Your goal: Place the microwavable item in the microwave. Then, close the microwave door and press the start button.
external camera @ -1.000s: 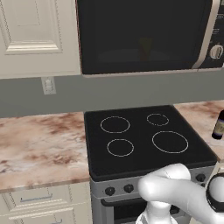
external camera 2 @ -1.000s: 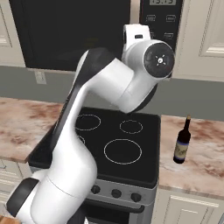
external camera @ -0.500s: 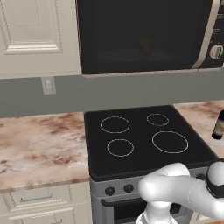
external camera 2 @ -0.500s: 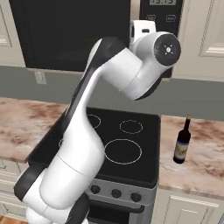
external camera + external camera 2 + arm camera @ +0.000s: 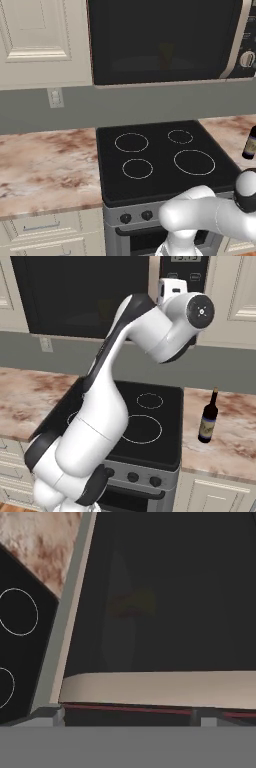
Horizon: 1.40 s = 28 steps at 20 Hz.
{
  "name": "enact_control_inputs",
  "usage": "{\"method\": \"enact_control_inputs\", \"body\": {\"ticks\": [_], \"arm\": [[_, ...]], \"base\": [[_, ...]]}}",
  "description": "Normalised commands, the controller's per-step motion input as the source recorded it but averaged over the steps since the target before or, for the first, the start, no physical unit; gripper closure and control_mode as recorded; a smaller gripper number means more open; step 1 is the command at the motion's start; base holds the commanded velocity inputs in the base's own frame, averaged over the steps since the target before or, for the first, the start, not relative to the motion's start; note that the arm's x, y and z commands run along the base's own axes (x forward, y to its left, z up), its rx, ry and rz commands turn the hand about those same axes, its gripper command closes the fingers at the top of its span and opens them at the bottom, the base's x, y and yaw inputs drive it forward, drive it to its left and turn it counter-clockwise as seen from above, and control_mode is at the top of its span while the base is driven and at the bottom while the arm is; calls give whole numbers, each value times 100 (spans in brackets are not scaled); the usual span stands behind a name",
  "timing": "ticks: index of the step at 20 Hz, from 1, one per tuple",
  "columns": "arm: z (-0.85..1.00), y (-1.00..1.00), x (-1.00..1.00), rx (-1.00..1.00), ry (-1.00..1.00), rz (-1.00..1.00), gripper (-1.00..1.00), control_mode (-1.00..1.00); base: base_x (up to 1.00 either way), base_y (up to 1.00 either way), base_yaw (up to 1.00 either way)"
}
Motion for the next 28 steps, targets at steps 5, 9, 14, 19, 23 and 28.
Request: {"method": "enact_control_inputs", "body": {"ticks": [5,9,14,19,23,28], "arm": [[-4,-15,32,4,0,0,-100,-100],[-7,-9,27,5,0,0,-100,-100],[-3,0,37,4,2,0,-100,-100],[0,0,36,2,1,0,-100,-100],[0,-2,27,2,0,0,-100,-100],[0,-18,4,2,0,0,-100,-100]], "base": [[0,0,0],[0,0,0],[0,0,0],[0,0,0],[0,0,0],[0,0,0]]}}
